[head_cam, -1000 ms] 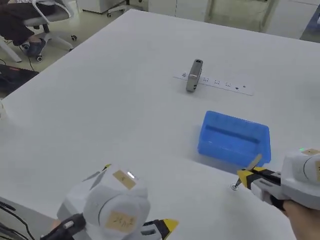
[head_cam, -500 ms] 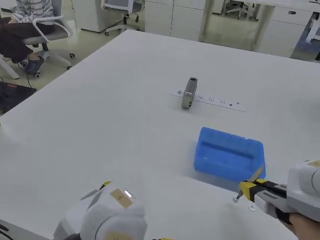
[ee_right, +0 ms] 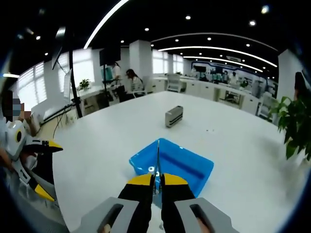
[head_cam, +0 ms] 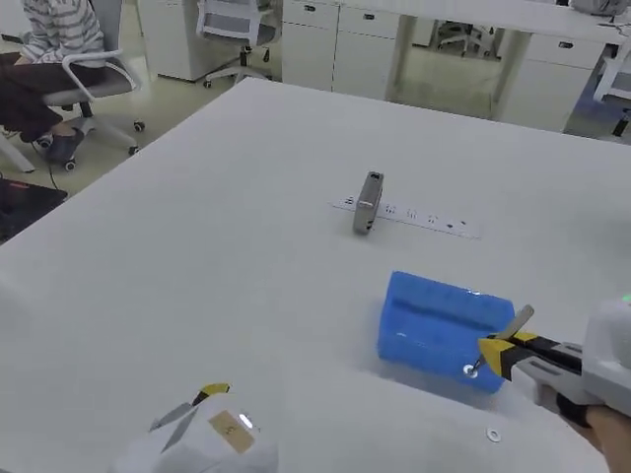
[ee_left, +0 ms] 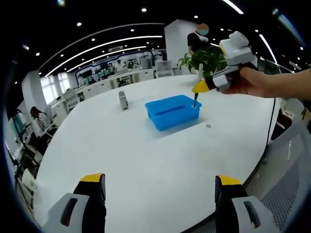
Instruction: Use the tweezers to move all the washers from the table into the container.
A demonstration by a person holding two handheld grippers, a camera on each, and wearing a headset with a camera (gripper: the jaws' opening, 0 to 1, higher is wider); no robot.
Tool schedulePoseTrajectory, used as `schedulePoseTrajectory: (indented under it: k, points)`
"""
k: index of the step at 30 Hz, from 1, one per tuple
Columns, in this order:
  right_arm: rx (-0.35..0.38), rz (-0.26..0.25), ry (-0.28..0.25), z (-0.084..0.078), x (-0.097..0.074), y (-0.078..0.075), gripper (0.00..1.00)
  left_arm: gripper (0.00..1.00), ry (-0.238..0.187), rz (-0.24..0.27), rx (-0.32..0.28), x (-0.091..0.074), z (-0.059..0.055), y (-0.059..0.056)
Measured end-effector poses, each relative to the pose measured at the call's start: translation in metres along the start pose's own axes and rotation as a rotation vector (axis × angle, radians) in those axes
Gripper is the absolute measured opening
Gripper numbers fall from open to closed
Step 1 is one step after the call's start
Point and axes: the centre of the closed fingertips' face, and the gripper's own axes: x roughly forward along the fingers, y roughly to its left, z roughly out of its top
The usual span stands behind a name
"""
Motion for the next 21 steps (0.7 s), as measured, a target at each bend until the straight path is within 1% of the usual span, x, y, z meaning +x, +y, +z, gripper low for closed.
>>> schedulePoseTrajectory:
  k: [2, 4, 6, 8, 12, 15, 17, 19, 21]
  points:
    - [-0.010, -0.014, -0.008, 0.004, 0.004, -0.006, 0.01, 0.95, 0.005, -0.001, 0.000, 0.000, -0.001, 0.000]
    - [-0.020, -0.041, -0.021, 0.006, 0.007, -0.013, 0.02, 0.95, 0.008, 0.003, 0.001, 0.001, -0.001, 0.001]
    - [-0.013, -0.051, -0.026, 0.006, 0.011, -0.017, 0.02, 0.95, 0.009, 0.010, 0.001, 0.001, -0.002, 0.002]
    - [-0.006, -0.055, -0.024, 0.004, 0.016, -0.020, 0.02, 0.95, 0.022, 0.009, -0.002, 0.001, -0.004, 0.002]
    - [-0.002, -0.061, -0.018, 0.000, 0.025, -0.024, 0.02, 0.95, 0.025, 0.015, 0.003, 0.001, -0.004, 0.003]
    - [0.009, -0.062, -0.012, -0.006, 0.032, -0.027, 0.02, 0.95, 0.027, 0.004, 0.012, 0.002, -0.004, 0.000]
    - [0.008, -0.072, -0.005, -0.010, 0.038, -0.031, 0.02, 0.95, 0.031, -0.004, 0.027, 0.002, -0.005, -0.002]
    - [0.005, -0.065, -0.011, -0.011, 0.041, -0.031, 0.02, 0.95, 0.037, -0.014, 0.037, 0.003, -0.006, -0.005]
    - [0.003, -0.075, -0.008, -0.013, 0.045, -0.033, 0.02, 0.95, 0.042, -0.014, 0.045, 0.003, -0.006, -0.005]
